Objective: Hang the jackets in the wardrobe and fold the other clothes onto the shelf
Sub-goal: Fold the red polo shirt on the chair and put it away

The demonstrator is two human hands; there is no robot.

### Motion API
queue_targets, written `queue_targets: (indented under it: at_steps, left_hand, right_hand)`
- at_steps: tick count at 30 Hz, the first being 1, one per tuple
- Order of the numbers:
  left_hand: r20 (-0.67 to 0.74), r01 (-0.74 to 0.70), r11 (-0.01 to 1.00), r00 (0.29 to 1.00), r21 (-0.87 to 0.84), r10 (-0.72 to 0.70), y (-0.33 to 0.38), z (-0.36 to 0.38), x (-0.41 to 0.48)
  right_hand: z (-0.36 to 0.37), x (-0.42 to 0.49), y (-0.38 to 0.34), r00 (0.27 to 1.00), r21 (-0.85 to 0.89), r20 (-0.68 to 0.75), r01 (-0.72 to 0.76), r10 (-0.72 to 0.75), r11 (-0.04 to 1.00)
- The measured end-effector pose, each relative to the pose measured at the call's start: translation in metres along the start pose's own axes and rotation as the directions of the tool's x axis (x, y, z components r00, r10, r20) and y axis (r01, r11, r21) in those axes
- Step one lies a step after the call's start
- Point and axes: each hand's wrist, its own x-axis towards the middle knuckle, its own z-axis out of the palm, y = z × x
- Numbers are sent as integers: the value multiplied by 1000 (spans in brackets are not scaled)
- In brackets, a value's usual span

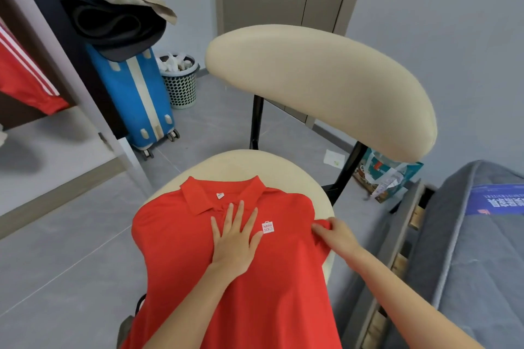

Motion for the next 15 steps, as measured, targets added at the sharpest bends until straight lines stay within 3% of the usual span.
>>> queue_targets:
  at_steps: [2,4,7,10,15]
  left_hand:
    - [2,-1,1000,1000,4,1,0,0,0]
    - [3,-1,1000,1000,18,1,1,1,0]
    - [11,-10,999,1000,37,9,1,1,1]
    - [39,-13,1000,999,28,12,0,0,2]
    - [76,-25,1000,997,9,24,-3,0,4]
  right_hand:
    - [-21,-1,6,984,281,-165,-16,65,960]
    - [-41,0,20,937,402,-325,15,128,916]
    - [-53,-2,39,918,499,-350,13,187,867]
    - [-46,-1,52,946,708,-117,-135,304,693]
    - [-21,-8,74,860,643,340,-508,380,573]
